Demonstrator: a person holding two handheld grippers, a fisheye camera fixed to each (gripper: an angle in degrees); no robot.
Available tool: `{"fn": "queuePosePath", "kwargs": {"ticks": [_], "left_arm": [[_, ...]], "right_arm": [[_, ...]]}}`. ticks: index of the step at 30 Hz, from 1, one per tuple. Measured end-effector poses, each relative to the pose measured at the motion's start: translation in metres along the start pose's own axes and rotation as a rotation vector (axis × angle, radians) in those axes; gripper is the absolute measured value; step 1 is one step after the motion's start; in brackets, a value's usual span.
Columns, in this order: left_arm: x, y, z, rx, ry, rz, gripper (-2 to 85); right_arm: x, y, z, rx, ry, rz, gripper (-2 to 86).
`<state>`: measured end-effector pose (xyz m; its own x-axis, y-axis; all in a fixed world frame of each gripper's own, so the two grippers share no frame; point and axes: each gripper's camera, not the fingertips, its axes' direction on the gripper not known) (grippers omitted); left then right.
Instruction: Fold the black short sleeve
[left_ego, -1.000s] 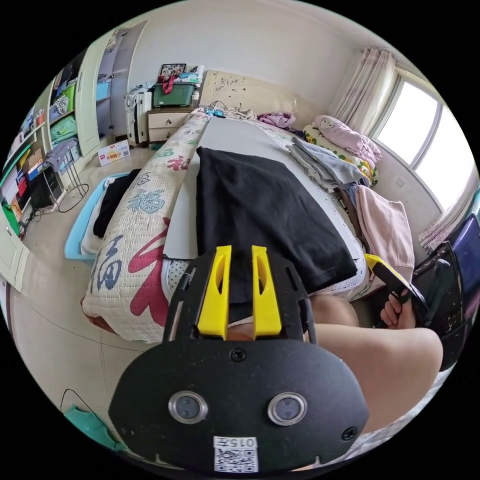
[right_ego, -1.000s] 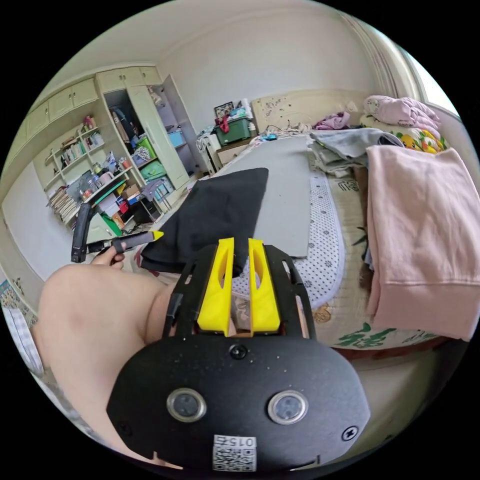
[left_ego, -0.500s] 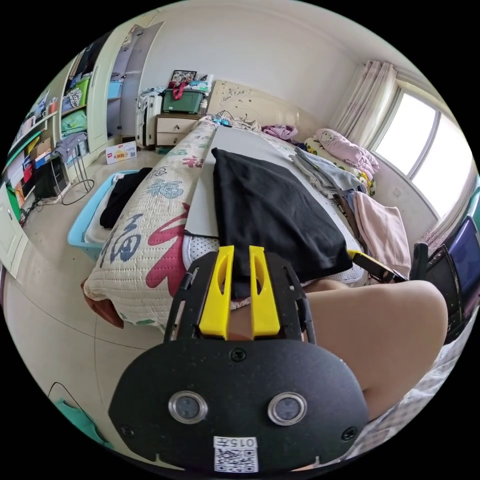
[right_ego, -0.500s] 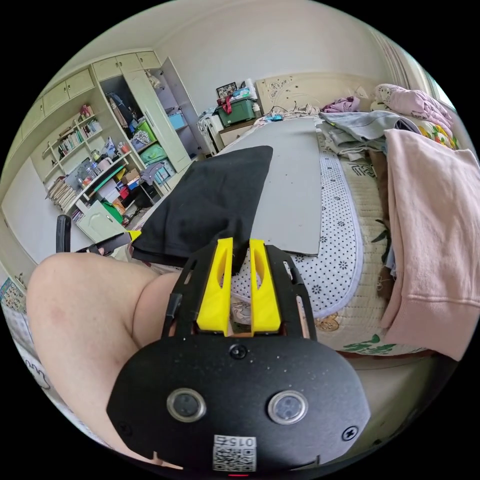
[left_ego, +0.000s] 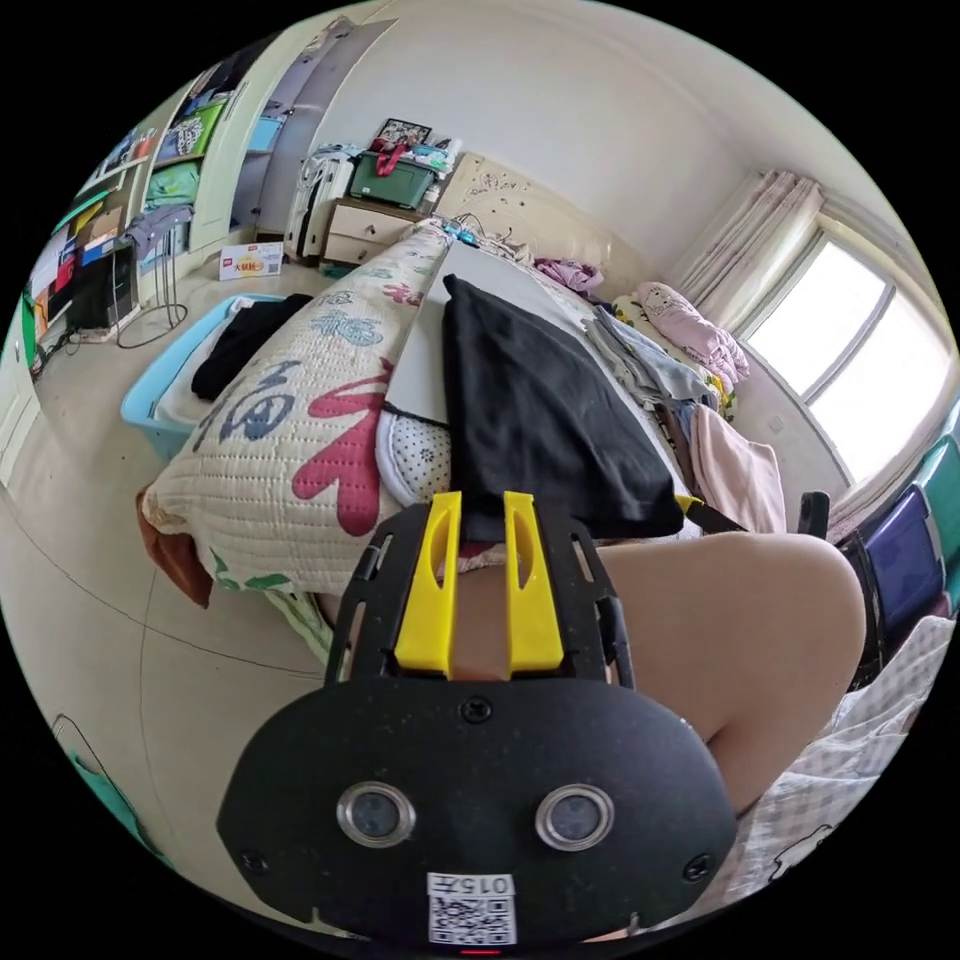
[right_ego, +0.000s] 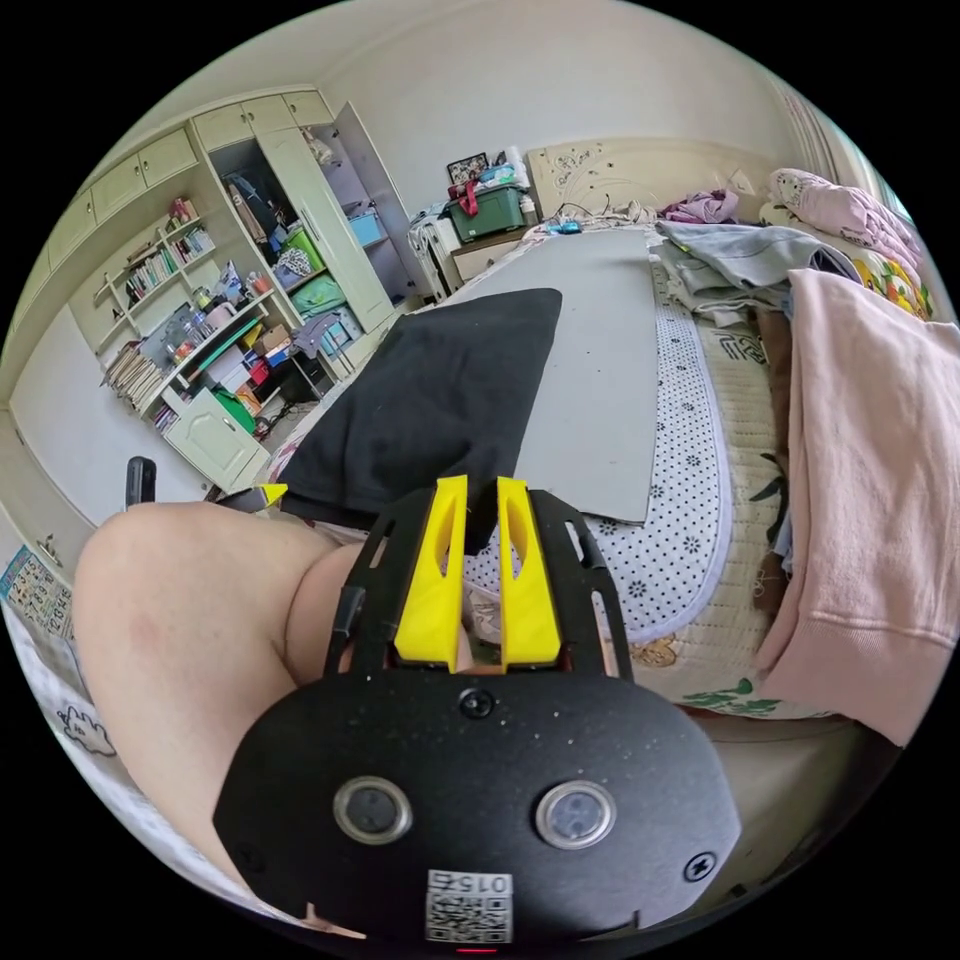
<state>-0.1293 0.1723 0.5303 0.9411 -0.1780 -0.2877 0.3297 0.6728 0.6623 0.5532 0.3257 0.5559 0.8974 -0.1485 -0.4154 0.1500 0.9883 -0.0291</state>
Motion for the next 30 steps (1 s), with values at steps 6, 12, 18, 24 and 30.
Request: {"fn": "queuePosePath", "kwargs": {"ticks": [6, 12, 18, 24, 30], "left_arm": [[0.001, 0.004, -0.018, 0.123, -0.03, -0.041, 6.9], [0.003, -0.003, -0.013, 0.086, 0.054, -0.005, 5.0], [0.006, -0.01, -0.02, 0.078, 0.038, 0.022, -0.5], [-0.005, 0.001, -0.041, 0.102, 0.015, 0.005, -0.7], [-0.014, 0.001, -0.048, 0.096, 0.044, -0.016, 5.2]], "right_arm": [[0.016, 0.015, -0.013, -0.008, -0.068, 0.03, 5.8], [0.019, 0.015, -0.017, -0.018, -0.081, 0.026, 5.8], [0.014, 0.01, -0.021, -0.039, -0.057, -0.011, 3.2], [0.025, 0.013, -0.039, -0.018, -0.056, -0.013, 0.4], [0.032, 0.012, -0.041, -0.02, -0.109, -0.005, 2.6]]}}
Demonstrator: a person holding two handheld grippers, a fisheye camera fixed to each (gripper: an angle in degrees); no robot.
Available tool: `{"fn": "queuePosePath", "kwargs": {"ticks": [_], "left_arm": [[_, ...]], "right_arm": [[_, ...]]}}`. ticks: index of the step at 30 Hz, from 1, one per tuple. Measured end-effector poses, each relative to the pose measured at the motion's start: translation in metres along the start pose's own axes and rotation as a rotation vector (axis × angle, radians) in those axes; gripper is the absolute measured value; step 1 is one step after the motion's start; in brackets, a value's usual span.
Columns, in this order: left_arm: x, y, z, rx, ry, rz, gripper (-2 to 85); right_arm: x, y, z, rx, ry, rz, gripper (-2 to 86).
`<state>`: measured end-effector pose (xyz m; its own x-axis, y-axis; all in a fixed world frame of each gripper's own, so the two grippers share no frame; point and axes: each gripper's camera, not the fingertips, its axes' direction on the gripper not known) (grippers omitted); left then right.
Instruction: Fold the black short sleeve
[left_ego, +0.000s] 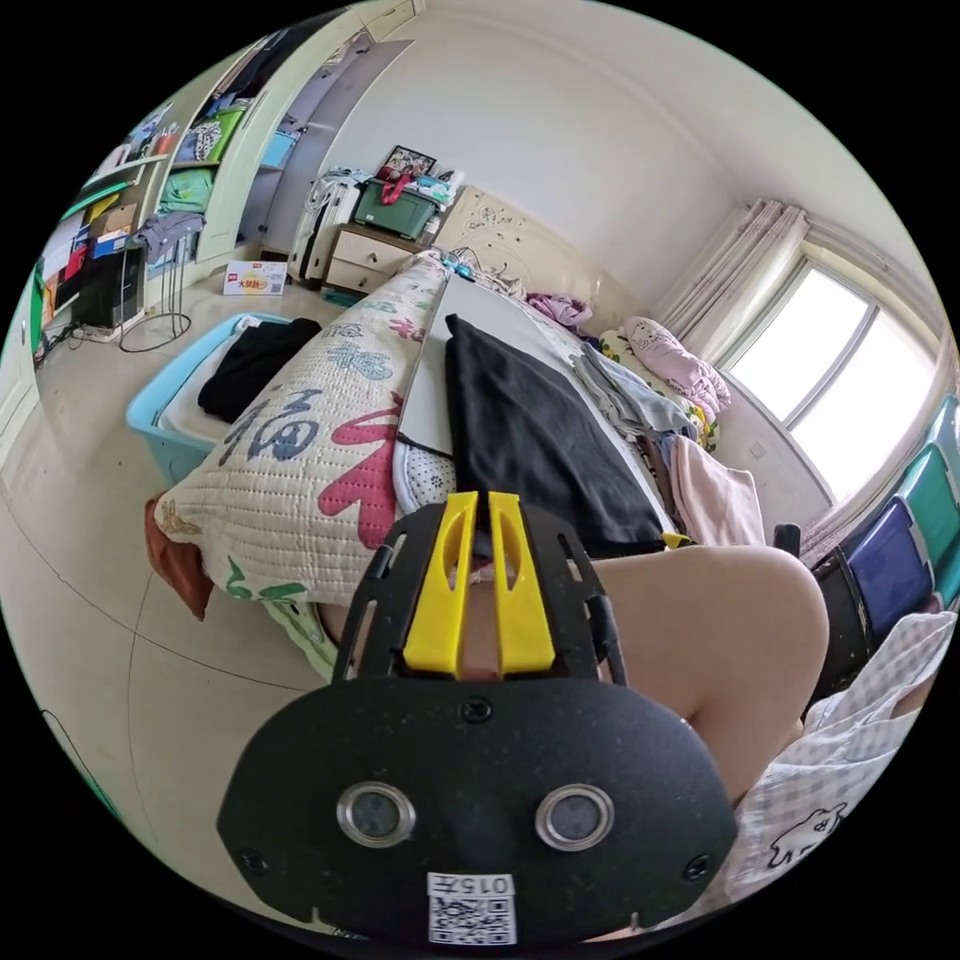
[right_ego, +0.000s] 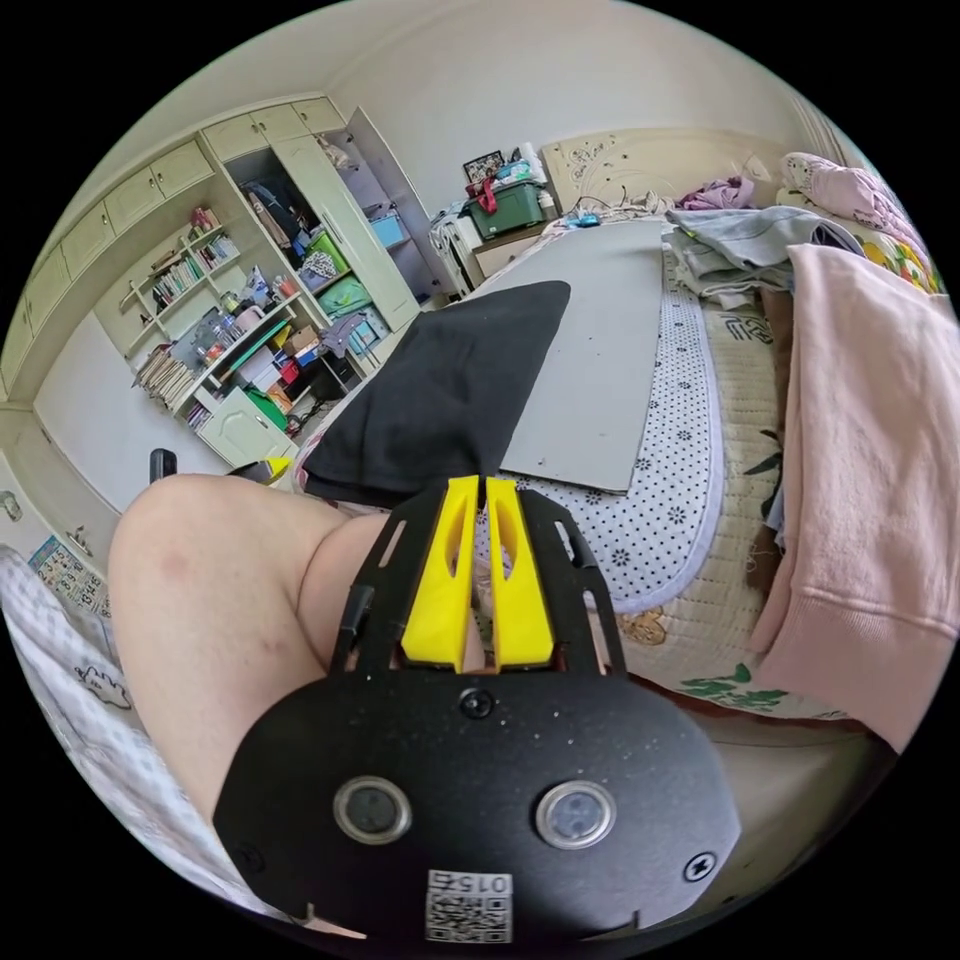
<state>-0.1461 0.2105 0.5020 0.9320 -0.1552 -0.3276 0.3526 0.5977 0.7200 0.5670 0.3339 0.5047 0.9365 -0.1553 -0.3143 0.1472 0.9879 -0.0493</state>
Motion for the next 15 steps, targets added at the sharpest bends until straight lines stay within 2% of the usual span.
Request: {"fn": "queuePosePath", "kwargs": {"ticks": [6, 11, 15], "left_arm": [[0.008, -0.009, 0.027, -0.058, 0.017, 0.036, 6.0], [0.007, -0.014, 0.037, -0.066, 0.015, 0.013, 0.1], [0.002, -0.009, 0.027, -0.039, -0.001, 0.021, -0.5]], "right_arm": [[0.003, -0.004, 0.0, -0.022, -0.025, 0.008, 7.4], [0.004, -0.006, 0.003, -0.039, -0.065, 0.013, 6.4], [0.003, -0.007, 0.002, -0.038, -0.044, -0.008, 4.4]]}}
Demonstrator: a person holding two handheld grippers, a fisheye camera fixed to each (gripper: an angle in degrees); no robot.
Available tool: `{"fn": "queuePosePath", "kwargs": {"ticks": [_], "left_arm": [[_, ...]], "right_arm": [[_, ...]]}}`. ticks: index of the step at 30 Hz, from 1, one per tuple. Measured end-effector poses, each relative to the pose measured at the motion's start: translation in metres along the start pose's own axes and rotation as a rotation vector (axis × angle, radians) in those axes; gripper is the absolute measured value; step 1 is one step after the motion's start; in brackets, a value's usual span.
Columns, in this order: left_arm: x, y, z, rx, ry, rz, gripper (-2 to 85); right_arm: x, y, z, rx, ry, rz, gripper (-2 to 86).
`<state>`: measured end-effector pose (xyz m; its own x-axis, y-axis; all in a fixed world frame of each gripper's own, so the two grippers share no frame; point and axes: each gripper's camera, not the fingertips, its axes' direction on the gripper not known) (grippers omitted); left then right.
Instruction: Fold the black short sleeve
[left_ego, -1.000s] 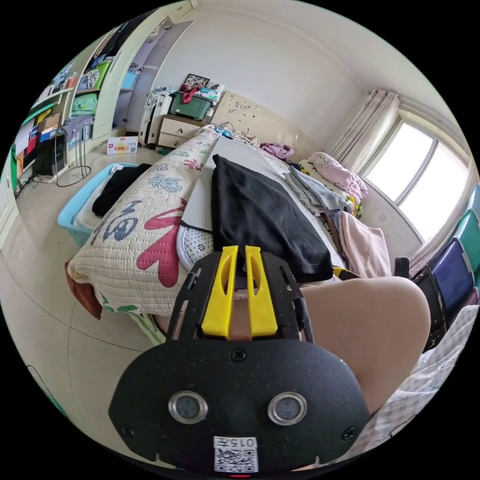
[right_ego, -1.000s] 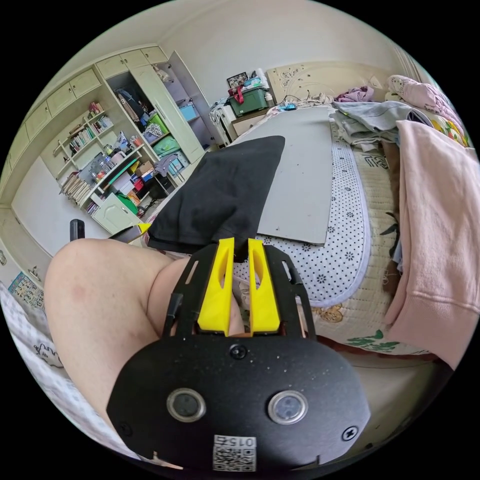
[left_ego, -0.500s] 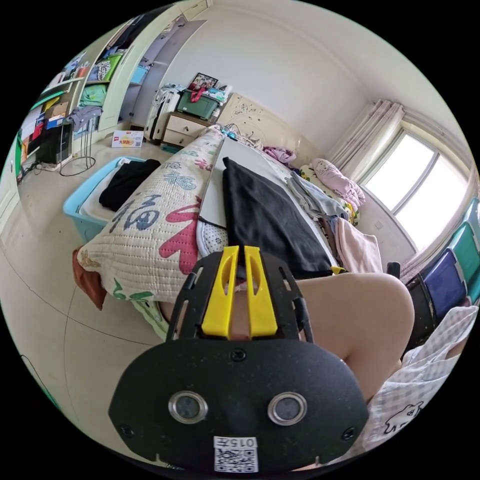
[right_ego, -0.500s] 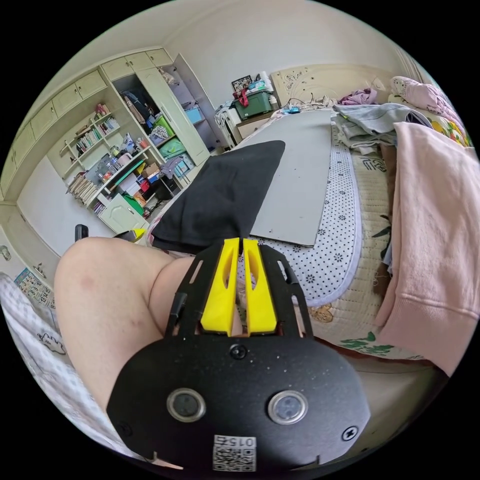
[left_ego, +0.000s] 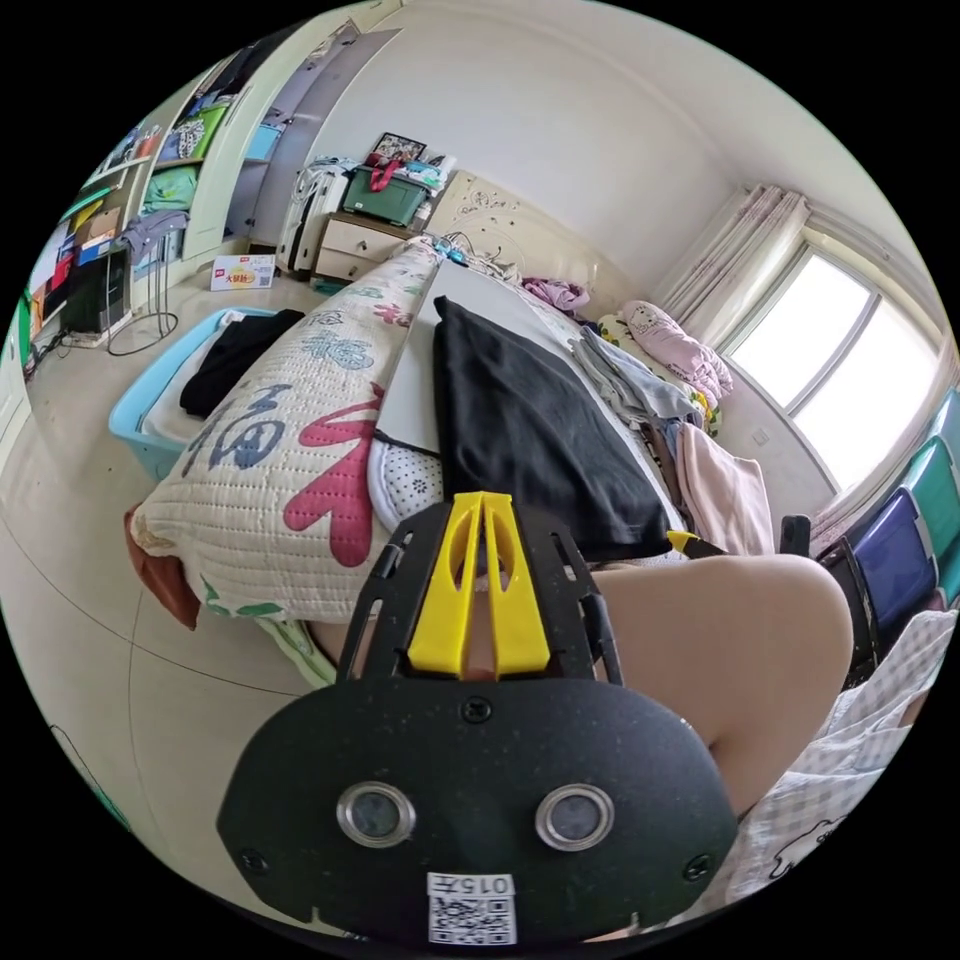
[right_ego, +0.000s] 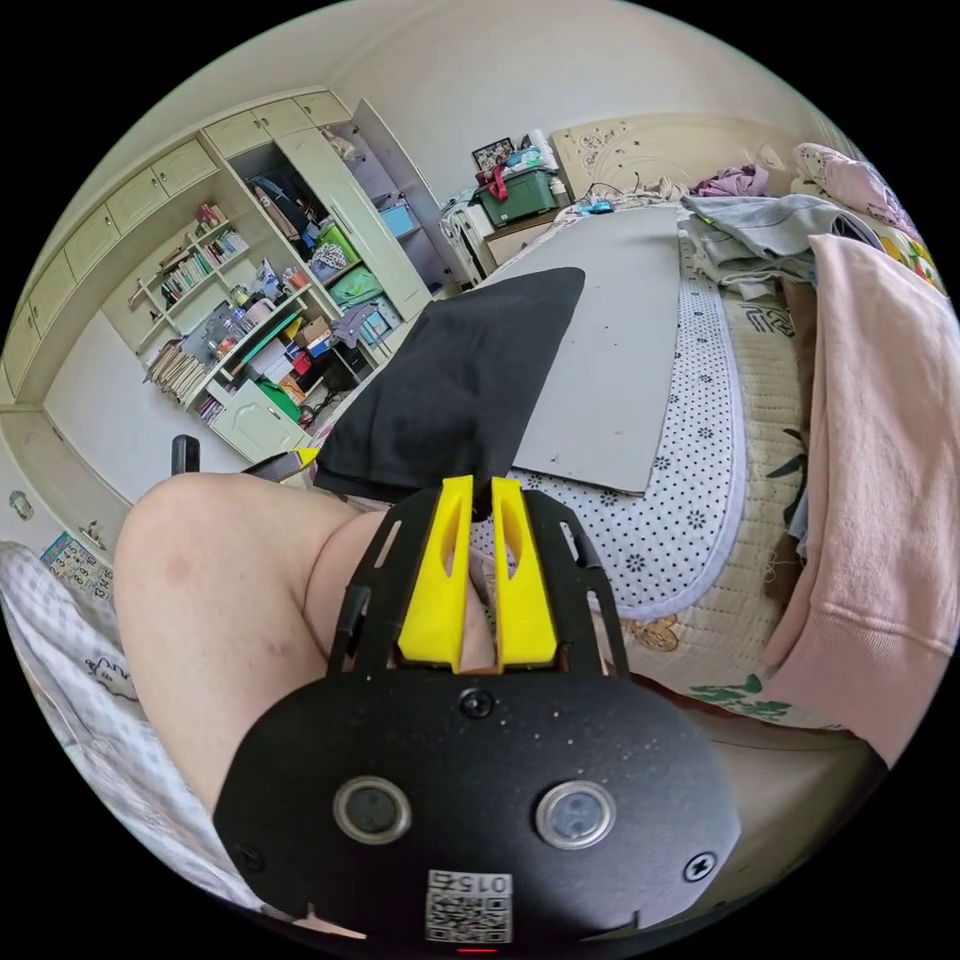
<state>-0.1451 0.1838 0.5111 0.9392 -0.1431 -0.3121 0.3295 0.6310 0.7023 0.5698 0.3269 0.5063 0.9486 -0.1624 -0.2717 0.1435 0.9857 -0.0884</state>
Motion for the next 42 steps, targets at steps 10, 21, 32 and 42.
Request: {"fn": "queuePosePath", "kwargs": {"ticks": [10, 21, 32, 42], "left_arm": [[-0.013, 0.002, 0.007, -0.044, 0.109, -0.067, 8.7], [-0.017, 0.004, 0.007, -0.003, 0.098, -0.062, 0.3], [-0.016, 0.025, 0.028, -0.08, -0.025, -0.011, -0.1], [-0.024, 0.026, 0.059, -0.097, -0.046, 0.003, 0.7]], "right_arm": [[0.007, -0.003, 0.003, -0.026, -0.053, 0.013, 7.0], [0.001, -0.014, 0.014, -0.037, -0.035, 0.011, 1.7], [-0.015, -0.014, 0.048, -0.141, 0.1, -0.079, 0.7], [-0.016, -0.026, 0.071, -0.149, 0.105, -0.085, 1.8]]}}
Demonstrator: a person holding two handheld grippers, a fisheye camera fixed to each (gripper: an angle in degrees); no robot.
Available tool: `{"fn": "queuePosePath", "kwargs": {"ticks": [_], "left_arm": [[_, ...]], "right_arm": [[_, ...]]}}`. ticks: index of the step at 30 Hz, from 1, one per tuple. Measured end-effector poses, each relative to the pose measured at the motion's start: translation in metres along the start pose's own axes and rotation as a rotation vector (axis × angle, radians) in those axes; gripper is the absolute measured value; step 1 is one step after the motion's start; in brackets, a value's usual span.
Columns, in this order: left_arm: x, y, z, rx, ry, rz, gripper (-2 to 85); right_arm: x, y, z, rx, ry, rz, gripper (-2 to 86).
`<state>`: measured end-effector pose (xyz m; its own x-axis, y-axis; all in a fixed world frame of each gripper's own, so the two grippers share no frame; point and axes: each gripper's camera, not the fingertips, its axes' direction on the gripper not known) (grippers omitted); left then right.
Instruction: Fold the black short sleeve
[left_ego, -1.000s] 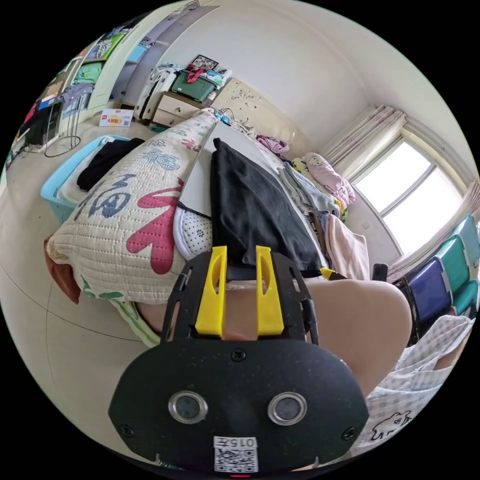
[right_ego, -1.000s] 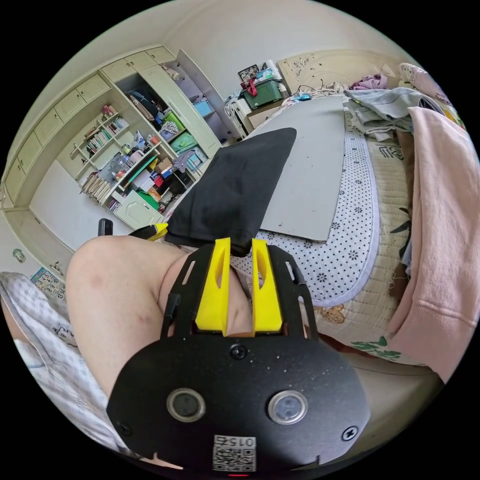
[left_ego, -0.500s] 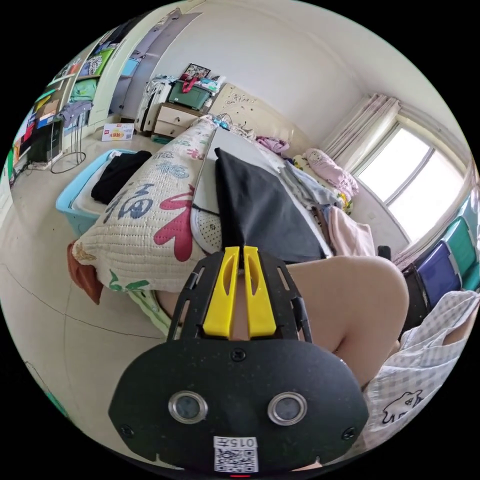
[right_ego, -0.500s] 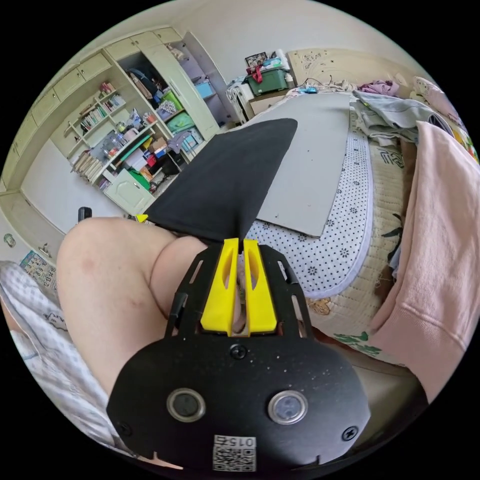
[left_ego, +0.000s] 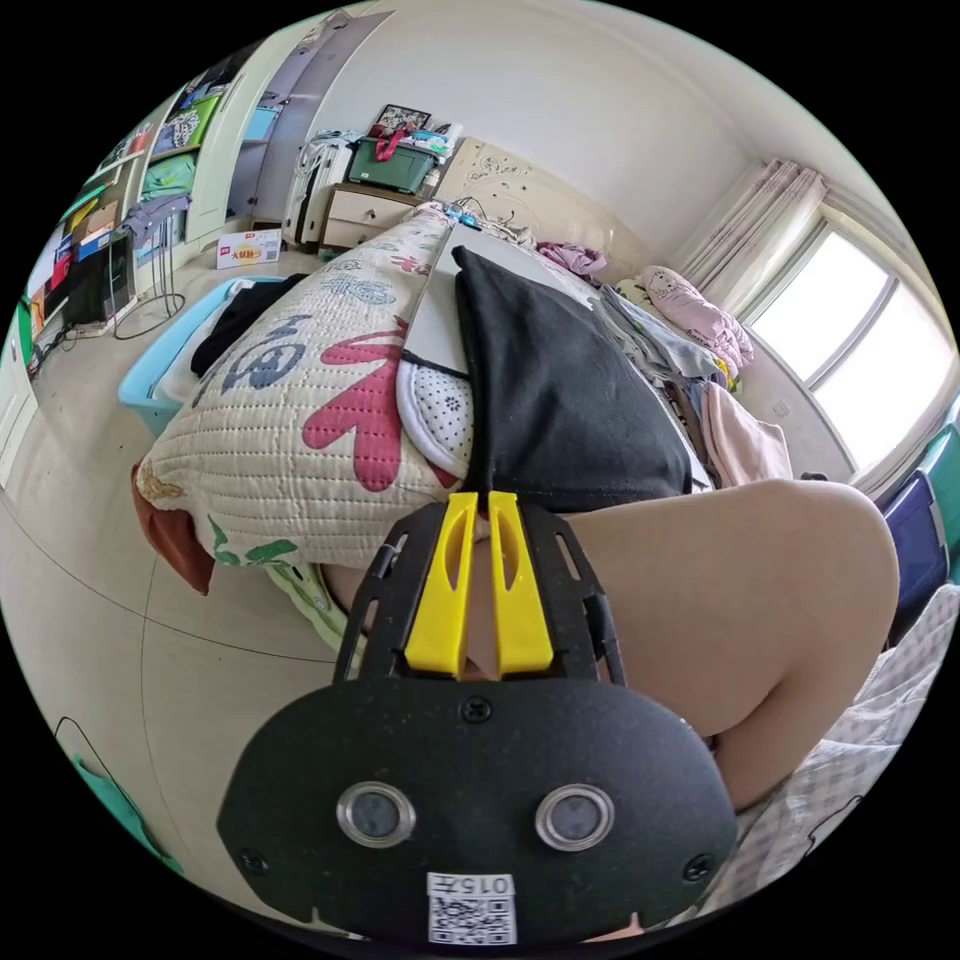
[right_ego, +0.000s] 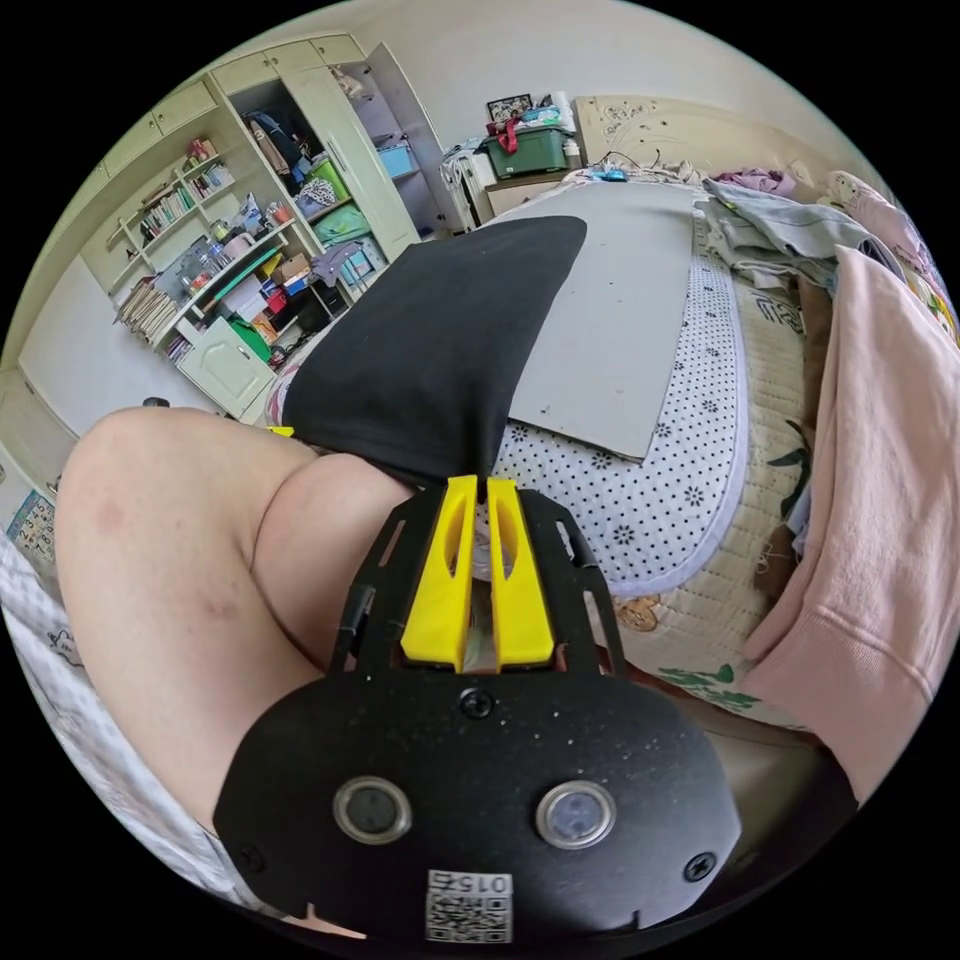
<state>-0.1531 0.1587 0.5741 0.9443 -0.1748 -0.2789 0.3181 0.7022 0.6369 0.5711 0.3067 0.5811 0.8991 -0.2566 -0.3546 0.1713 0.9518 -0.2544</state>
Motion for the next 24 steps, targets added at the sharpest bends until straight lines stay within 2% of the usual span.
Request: {"fn": "queuePosePath", "kwargs": {"ticks": [6, 11, 13, 19, 24], "left_arm": [[-0.013, -0.006, -0.01, -0.003, 0.053, -0.023, 2.8], [-0.029, -0.043, -0.037, 0.063, -0.026, 0.036, 5.3], [-0.035, -0.069, -0.04, 0.084, 0.004, 0.061, 5.7], [-0.043, -0.168, -0.005, 0.084, 0.035, 0.111, 8.2], [-0.048, -0.237, 0.066, 0.042, 0.104, 0.053, 11.5]], "right_arm": [[0.01, -0.007, -0.006, -0.077, -0.059, 0.04, 5.0], [0.038, -0.02, -0.043, 0.063, -0.031, 0.08, 4.6], [0.047, -0.04, -0.054, 0.101, -0.023, 0.083, 5.2], [0.048, -0.135, -0.049, 0.167, -0.083, -0.011, 7.1], [0.067, -0.233, 0.014, 0.034, -0.129, 0.024, 10.8]]}}
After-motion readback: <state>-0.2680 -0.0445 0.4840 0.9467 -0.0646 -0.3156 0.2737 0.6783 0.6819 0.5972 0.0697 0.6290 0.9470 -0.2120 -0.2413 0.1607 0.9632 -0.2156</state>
